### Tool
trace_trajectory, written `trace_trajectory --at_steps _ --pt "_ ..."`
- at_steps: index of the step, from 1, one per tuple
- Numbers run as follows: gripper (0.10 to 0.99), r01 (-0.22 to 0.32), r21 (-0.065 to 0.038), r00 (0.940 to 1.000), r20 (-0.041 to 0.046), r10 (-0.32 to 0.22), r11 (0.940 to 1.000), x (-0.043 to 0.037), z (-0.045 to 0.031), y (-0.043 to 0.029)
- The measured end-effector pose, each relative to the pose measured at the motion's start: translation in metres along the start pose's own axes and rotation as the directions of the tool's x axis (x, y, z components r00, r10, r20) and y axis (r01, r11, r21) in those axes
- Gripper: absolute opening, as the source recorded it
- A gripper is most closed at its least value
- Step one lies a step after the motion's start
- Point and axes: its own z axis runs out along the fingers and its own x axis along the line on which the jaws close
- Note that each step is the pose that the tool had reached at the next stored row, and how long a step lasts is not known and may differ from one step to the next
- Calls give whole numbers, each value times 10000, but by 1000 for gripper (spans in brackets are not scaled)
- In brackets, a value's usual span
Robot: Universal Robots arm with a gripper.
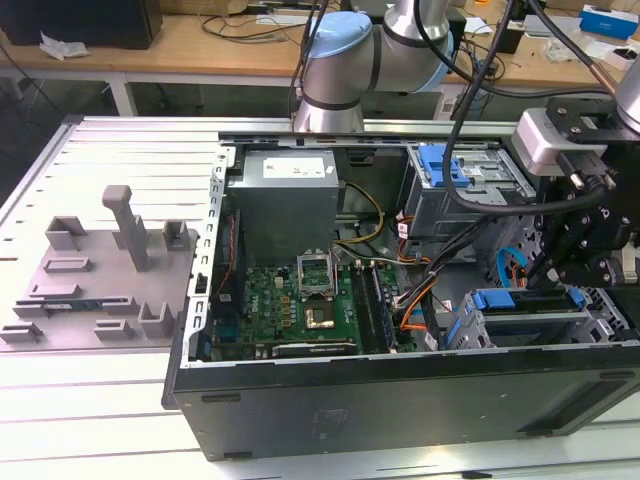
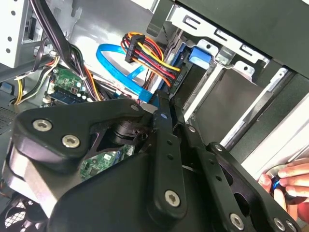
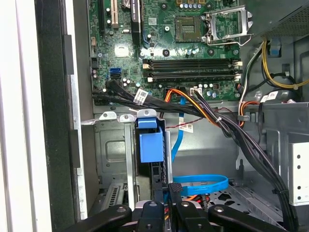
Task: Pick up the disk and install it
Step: 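Insert the second disk wire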
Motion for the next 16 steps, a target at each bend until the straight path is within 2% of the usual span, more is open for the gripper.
trace_trajectory --at_steps 16 --pt "161 -1 0 10000 1 1 10000 3 49 -20"
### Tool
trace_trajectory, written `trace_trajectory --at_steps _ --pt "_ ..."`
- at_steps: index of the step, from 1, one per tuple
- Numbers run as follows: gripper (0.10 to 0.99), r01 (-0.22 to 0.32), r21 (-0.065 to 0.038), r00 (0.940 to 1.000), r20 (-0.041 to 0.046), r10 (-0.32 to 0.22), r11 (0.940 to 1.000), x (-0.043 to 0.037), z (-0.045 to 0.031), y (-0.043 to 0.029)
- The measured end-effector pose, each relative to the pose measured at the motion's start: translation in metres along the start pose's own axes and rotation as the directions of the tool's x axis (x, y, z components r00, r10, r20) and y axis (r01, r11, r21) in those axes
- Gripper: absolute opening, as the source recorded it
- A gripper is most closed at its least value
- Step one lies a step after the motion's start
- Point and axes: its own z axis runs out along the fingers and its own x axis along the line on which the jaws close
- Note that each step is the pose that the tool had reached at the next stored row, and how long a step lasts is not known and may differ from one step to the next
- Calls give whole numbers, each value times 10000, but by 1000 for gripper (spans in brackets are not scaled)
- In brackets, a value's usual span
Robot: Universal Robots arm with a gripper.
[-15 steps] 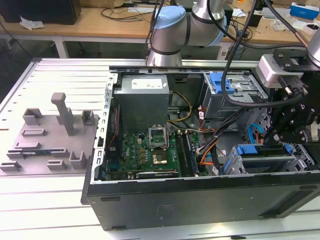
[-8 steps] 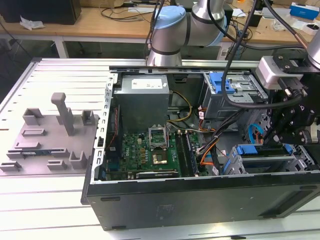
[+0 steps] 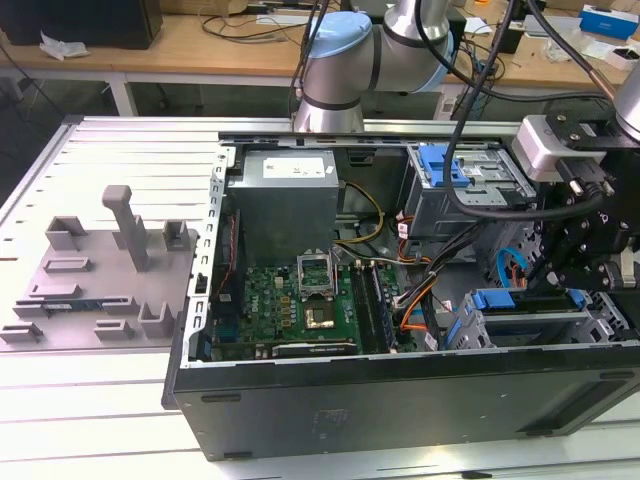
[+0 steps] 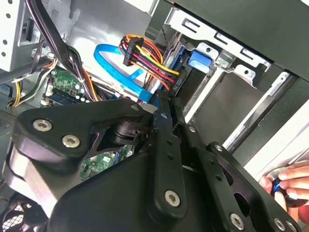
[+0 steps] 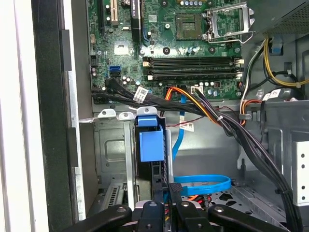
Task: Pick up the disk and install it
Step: 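Insert the second disk wire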
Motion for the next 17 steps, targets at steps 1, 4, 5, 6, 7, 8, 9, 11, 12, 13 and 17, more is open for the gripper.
trace_trajectory --at_steps 1,4,5,6,7,8,9,11,12,13,17 --pt "161 1 0 10000 -1 -1 10000 0 3 -1" --pt "161 1 0 10000 -2 -1 10000 0 10 -3" --pt "161 1 -4 10000 -3 -1 10000 1 12 -5" --pt "161 0 -10 10000 -6 0 10000 1 13 -6" --pt "161 0 -12 10000 -7 0 10000 1 14 -6" --pt "161 0 -13 10000 -7 0 10000 1 16 -6" --pt "161 0 -15 10000 -10 0 10000 1 21 -7" --pt "161 0 -16 10000 -10 0 10000 1 27 -8" --pt "161 1 -19 10000 -14 -1 10000 1 28 -9" --pt "161 0 -23 10000 -17 0 10000 1 29 -9" --pt "161 0 -27 10000 -23 0 10000 1 31 -9"
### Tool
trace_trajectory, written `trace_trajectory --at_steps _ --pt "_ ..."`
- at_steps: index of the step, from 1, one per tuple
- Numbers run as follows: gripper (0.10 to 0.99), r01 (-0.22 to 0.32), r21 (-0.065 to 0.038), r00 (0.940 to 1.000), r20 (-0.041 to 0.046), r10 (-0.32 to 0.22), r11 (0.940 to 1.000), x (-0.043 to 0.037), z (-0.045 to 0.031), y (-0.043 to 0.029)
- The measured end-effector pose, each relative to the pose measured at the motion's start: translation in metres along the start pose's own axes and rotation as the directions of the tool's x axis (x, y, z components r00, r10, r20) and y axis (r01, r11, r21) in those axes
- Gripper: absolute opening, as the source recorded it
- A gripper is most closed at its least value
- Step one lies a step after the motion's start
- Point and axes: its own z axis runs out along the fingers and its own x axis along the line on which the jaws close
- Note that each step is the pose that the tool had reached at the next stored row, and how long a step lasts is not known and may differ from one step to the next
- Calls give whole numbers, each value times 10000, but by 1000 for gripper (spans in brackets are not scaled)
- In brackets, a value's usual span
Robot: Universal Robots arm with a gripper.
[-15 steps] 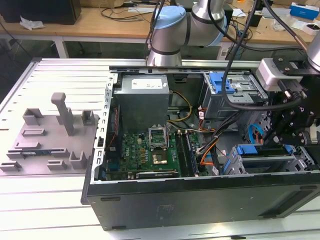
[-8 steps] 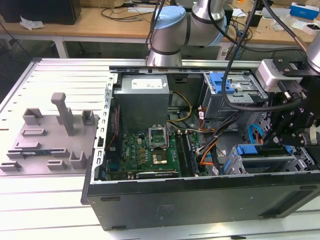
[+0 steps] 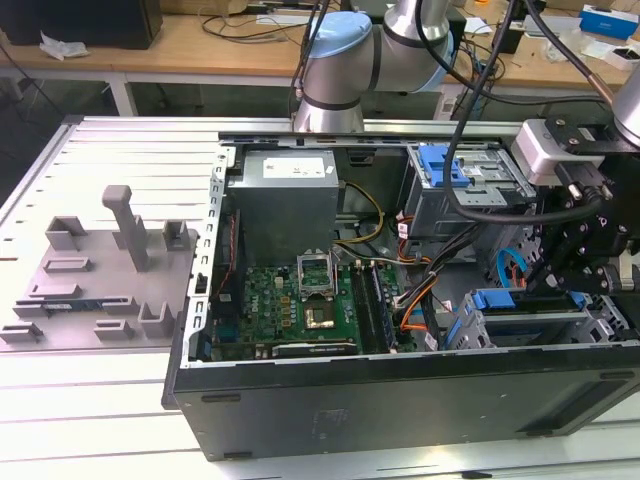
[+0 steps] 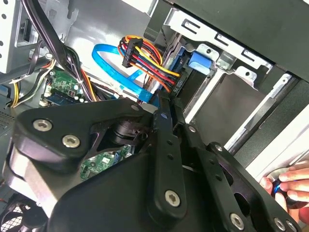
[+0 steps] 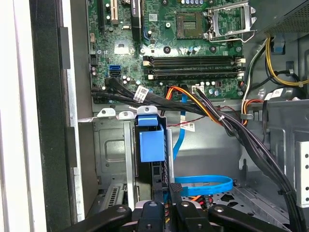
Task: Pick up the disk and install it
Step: 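Insert the second disk wire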
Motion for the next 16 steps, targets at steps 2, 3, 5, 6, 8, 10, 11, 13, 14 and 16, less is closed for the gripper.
trace_trajectory --at_steps 2,3,5,6,8,10,11,13,14,16 --pt "161 0 0 10000 -5 0 10000 -1 -7 0" --pt "161 2 2 10000 -30 -2 10000 -1 -20 0" --pt "161 2 3 10000 -61 -2 10000 -3 -35 2" --pt "161 1 4 10000 -78 -1 10000 -2 -38 4" --pt "161 2 5 9999 -104 -2 10000 -2 -42 7" --pt "161 3 5 9999 -107 -3 10000 -2 -42 8" --pt "161 3 5 9999 -106 -3 10000 -2 -42 8" --pt "161 44 3 9999 -107 -44 10000 -2 -41 8" --pt "161 93 -1 9999 -107 -93 10000 -2 -40 8" --pt "161 218 -8 9997 -107 -219 9998 -2 -36 8"
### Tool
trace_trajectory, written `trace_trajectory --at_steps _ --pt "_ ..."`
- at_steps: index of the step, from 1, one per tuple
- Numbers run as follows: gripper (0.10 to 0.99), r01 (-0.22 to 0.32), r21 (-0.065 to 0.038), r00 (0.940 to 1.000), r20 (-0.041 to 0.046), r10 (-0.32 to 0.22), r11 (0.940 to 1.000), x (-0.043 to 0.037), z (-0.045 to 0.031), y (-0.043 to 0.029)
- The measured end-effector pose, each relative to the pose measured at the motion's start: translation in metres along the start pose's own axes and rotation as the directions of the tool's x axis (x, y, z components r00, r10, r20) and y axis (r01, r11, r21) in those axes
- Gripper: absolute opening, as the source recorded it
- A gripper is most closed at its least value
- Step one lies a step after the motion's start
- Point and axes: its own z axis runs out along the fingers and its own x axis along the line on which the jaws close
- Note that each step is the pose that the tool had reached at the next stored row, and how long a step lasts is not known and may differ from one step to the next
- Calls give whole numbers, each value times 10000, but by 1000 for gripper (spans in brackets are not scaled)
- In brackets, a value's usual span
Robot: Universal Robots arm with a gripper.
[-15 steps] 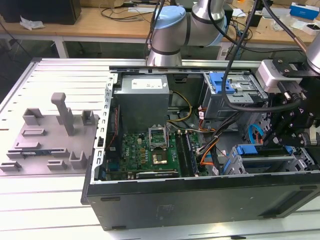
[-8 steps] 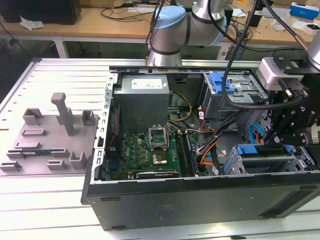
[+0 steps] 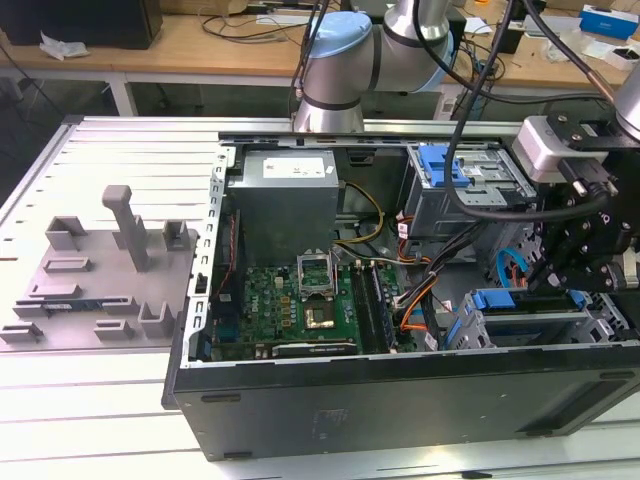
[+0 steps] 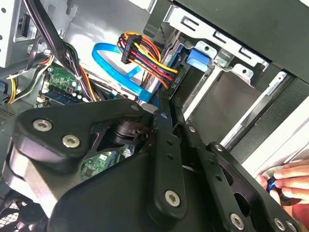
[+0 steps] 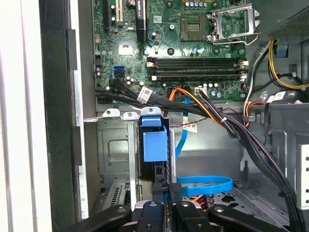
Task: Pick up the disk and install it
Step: 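Insert the second disk wire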
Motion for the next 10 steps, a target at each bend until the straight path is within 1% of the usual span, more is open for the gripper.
trace_trajectory --at_steps 8,10 --pt "161 115 -6 9999 2 -115 9999 -3 34 -1" --pt "161 154 -8 9999 1 -154 9999 -1 56 -2"
